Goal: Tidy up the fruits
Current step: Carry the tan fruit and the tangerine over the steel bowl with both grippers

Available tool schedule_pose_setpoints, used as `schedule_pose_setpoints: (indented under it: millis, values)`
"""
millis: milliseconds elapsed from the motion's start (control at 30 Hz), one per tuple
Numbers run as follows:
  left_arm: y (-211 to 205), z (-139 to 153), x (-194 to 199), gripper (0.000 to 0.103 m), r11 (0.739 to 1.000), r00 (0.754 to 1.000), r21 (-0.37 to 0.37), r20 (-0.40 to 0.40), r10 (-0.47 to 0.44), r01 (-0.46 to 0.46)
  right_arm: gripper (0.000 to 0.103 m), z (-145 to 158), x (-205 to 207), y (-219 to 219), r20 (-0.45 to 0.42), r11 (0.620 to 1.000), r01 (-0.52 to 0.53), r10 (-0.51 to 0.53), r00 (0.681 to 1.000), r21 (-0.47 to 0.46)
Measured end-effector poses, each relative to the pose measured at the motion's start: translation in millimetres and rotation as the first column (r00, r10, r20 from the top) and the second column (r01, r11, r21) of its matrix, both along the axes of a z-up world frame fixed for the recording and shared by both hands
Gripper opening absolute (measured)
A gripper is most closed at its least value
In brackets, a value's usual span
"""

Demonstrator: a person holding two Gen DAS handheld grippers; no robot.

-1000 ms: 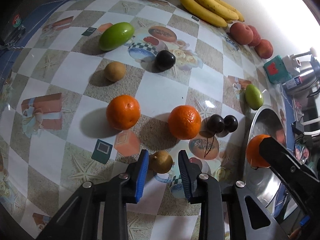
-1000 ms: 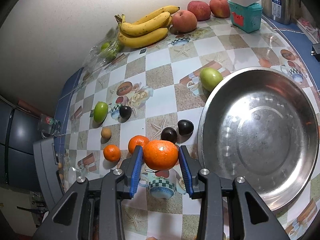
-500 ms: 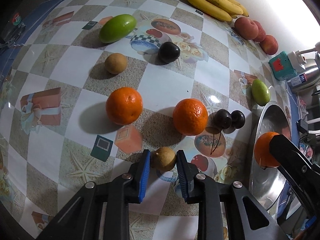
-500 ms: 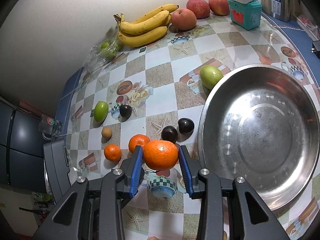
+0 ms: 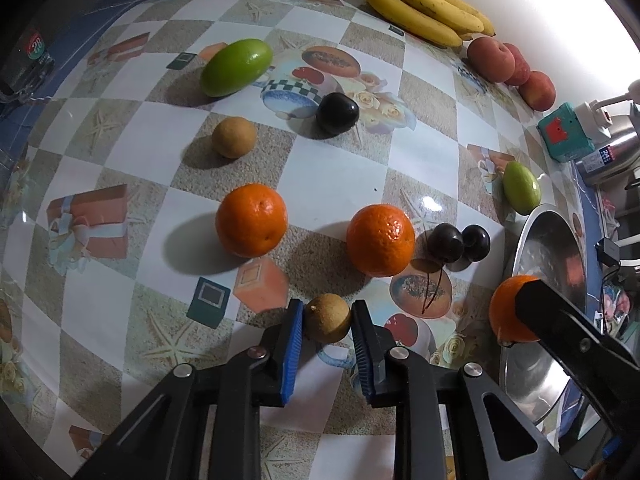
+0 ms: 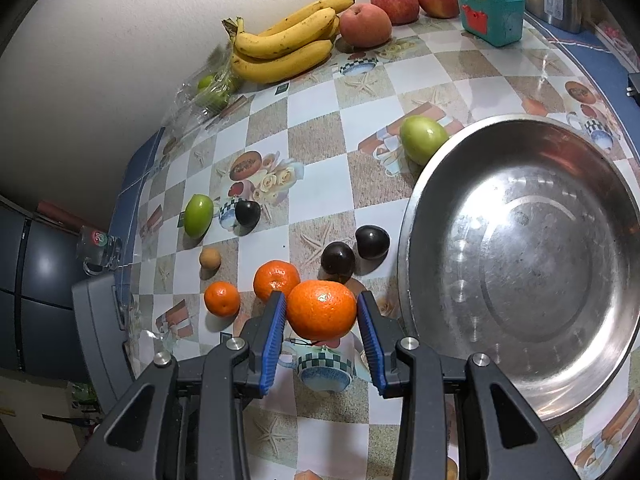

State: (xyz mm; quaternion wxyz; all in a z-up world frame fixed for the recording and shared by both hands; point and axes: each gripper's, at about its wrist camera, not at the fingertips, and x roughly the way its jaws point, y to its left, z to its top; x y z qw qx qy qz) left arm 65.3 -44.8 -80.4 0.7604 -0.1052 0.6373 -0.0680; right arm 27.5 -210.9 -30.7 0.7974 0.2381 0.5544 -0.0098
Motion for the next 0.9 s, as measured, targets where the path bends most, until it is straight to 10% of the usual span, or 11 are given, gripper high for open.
schedule_pose_setpoints:
  millis: [533, 900]
  values:
    - [9.4, 51.3, -6.3, 0.026, 0.993, 0.978, -0.107, 0.197, 0.066, -0.046, 0.038, -2.2, -0.7, -16.1, -0.008, 0.999, 0.051, -0.051, 0.999, 0.011]
    - [-52.9, 72.9, -20.2, 0.026, 0.987, 0.946, -0.074, 0.302, -0.117, 0.146, 0.038, 2.4, -7.1, -56.6, -0.002, 0.985, 0.169, -0.169, 0.986, 0.035]
